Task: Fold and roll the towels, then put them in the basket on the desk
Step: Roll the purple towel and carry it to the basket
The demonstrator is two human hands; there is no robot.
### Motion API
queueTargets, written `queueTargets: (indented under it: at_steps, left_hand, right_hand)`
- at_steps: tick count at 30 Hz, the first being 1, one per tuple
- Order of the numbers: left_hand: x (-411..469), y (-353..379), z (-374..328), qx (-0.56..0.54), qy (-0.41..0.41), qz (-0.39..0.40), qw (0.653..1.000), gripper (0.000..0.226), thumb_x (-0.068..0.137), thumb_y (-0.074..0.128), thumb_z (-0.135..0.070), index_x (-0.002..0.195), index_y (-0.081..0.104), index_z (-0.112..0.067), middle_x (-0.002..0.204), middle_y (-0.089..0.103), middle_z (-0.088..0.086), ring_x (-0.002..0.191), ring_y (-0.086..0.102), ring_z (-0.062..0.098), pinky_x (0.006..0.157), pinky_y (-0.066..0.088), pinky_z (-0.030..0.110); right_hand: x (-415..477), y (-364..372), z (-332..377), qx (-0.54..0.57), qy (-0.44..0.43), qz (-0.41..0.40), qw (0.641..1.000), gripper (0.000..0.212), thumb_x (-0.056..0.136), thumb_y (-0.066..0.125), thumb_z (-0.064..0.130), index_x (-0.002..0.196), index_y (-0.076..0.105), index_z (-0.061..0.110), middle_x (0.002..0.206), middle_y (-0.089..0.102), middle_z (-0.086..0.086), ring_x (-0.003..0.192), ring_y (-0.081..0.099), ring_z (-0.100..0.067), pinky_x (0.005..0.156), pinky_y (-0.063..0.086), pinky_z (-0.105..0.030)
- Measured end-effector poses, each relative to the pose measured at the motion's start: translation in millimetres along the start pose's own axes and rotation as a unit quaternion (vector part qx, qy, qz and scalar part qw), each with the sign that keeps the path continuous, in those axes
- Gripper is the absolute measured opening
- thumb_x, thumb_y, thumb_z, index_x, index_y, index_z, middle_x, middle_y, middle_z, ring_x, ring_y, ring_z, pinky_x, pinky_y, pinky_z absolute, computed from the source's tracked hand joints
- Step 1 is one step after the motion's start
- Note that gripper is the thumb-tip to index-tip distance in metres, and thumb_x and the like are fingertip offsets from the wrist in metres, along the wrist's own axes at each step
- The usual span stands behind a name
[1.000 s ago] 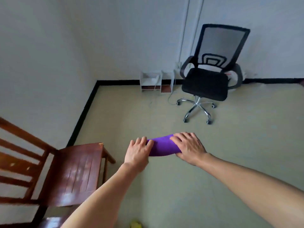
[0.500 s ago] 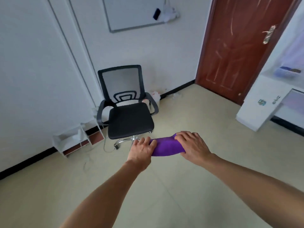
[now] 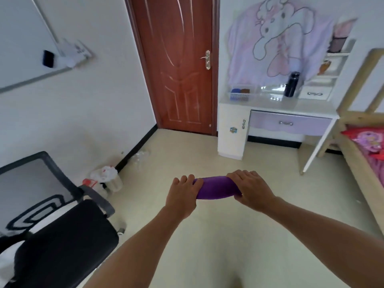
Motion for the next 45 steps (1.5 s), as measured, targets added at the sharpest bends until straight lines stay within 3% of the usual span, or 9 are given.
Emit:
queueTargets:
  at_steps: [12,21,29,38,45]
  left_hand:
    - [283.0,11.3,19.2,-0.027,0.020,-0.004,0.999,0.045,0.084,0.051,-0.015,0.127,0.041,-0.022,0.114,0.055,0.001,0.097,0.053,0.022,0.086,0.041,0.033]
    - [499.5,49.2,44.9,-0.029,0.056,-0.016,0.998,0.043,0.086,0.053,-0.015,0.127,0.041,-0.020,0.115,0.056,0.003,0.098,0.054,0.023,0.086,0.042,0.034]
    - [699.7,51.8,75.1,-0.042,0.100,-0.023,0.994,0.046,0.086,0.054,-0.015,0.130,0.040,-0.020,0.120,0.054,0.003,0.104,0.053,0.023,0.088,0.042,0.033]
    - [869.5,86.9,53.7,-0.056,0.126,-0.014,0.990,0.043,0.088,0.054,-0.020,0.129,0.041,-0.021,0.121,0.054,0.002,0.105,0.053,0.021,0.091,0.040,0.032]
    - [1000.7,116.7,27.4,-0.087,0.092,0.012,0.992,0.049,0.087,0.056,-0.023,0.133,0.040,-0.025,0.125,0.054,-0.001,0.109,0.051,0.018,0.094,0.042,0.030]
  right_hand:
    - [163.6,30.2,-210.8,-0.005,0.038,-0.034,0.999,0.062,0.059,0.081,0.021,0.112,0.050,0.021,0.099,0.066,0.000,0.078,0.064,-0.019,0.071,0.050,-0.029]
    - [287.9,94.2,-367.7,-0.040,0.082,-0.017,0.996,0.054,0.065,0.074,0.024,0.114,0.052,0.023,0.103,0.066,0.001,0.085,0.065,-0.020,0.078,0.052,-0.034]
    - [408.1,119.4,-500.7,-0.019,0.137,-0.038,0.990,0.056,0.062,0.077,0.023,0.113,0.054,0.022,0.101,0.067,0.001,0.082,0.066,-0.020,0.072,0.054,-0.035]
    - [479.0,167.2,-645.7,0.014,0.142,-0.029,0.989,0.062,0.061,0.081,0.029,0.115,0.051,0.024,0.102,0.068,0.002,0.082,0.066,-0.015,0.073,0.053,-0.028]
    - [529.5,204.5,-772.7,0.049,0.164,-0.022,0.985,0.061,0.061,0.082,0.029,0.114,0.052,0.024,0.103,0.068,0.003,0.083,0.066,-0.014,0.076,0.047,-0.024]
Point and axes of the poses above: each hand's wrist, its own x-axis towards the middle knuckle, its own y-axis out of the palm, z = x × y, the point moved 4 cm from there along x, towards the middle knuckle
